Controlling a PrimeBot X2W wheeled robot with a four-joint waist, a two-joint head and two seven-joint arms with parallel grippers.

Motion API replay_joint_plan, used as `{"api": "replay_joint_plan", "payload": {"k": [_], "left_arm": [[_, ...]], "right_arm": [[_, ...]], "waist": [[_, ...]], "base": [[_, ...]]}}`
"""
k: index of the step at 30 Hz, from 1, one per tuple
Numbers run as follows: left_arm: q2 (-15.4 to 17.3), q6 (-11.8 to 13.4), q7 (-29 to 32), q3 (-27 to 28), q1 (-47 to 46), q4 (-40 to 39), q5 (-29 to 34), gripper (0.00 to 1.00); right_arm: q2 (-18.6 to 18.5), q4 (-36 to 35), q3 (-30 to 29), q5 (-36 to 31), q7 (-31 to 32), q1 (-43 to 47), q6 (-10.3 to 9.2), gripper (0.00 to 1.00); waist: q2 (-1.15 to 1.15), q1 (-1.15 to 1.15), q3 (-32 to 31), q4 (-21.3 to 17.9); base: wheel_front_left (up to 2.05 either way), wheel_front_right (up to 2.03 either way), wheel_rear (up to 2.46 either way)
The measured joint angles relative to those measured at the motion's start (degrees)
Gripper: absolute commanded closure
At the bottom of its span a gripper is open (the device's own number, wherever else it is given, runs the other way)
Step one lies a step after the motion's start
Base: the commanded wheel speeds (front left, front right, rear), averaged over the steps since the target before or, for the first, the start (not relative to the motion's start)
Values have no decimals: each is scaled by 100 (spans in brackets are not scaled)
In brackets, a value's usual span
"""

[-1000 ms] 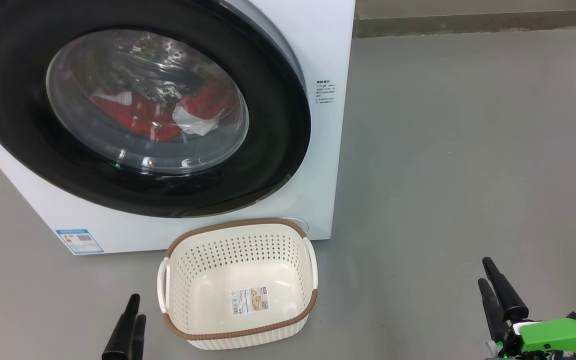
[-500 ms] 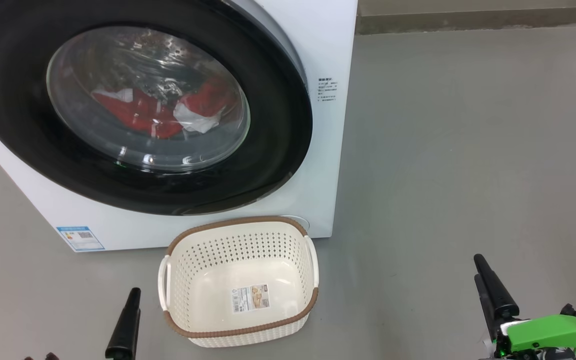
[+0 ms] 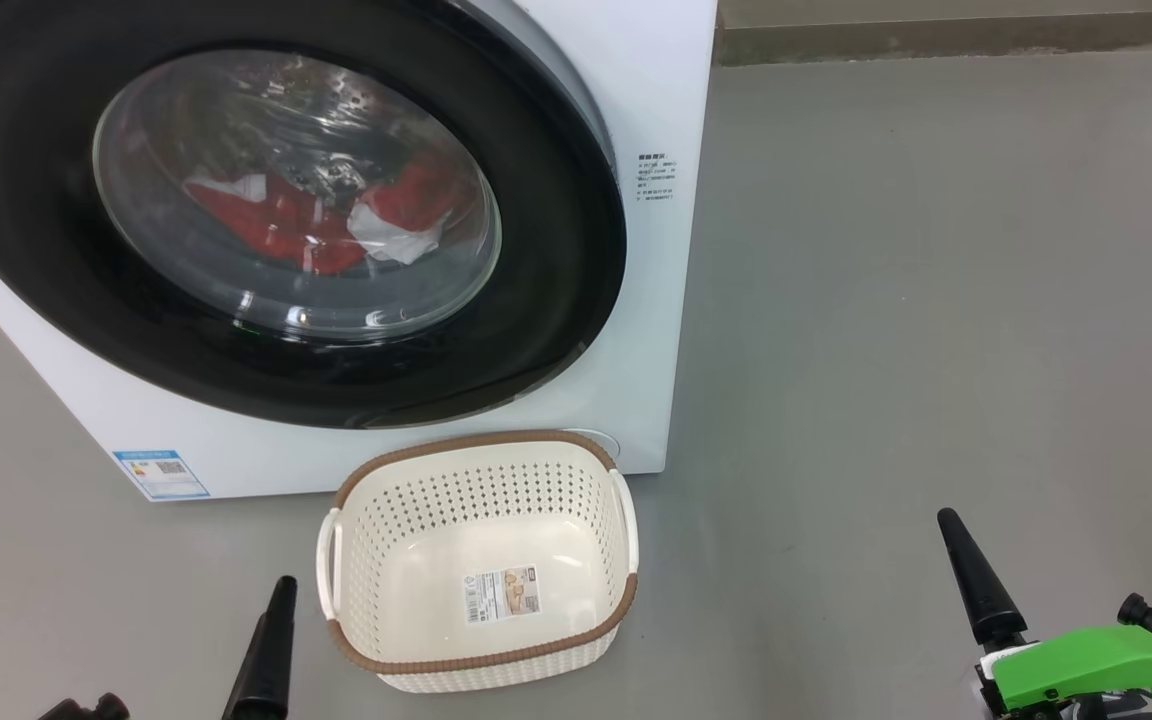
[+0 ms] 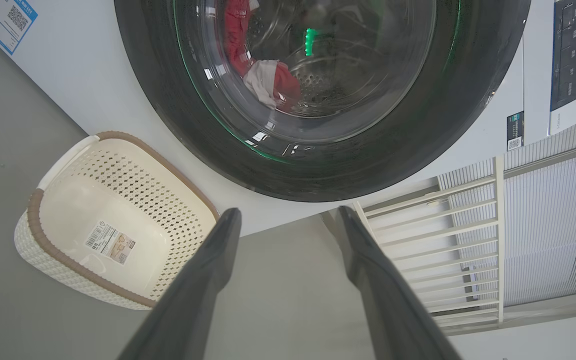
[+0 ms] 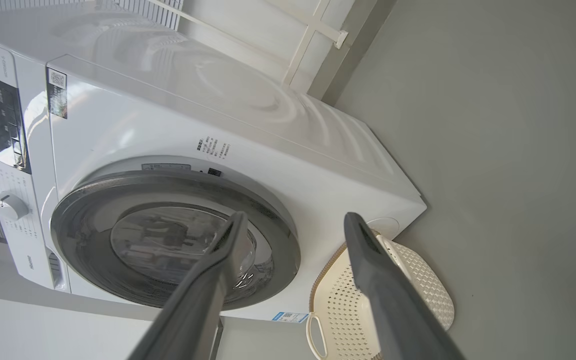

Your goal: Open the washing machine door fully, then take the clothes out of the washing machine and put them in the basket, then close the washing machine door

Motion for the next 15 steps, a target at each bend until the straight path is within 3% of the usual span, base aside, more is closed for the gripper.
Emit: {"api": "replay_joint_plan", "payload": {"k": [15], "left_arm": [[4, 0, -252, -120, 32, -171, 1251, 0]], "right_arm": [[-89, -27, 180, -983, -238, 18, 0, 0]], "waist": [[0, 0, 15, 0]], "base": [[0, 0, 0]]}}
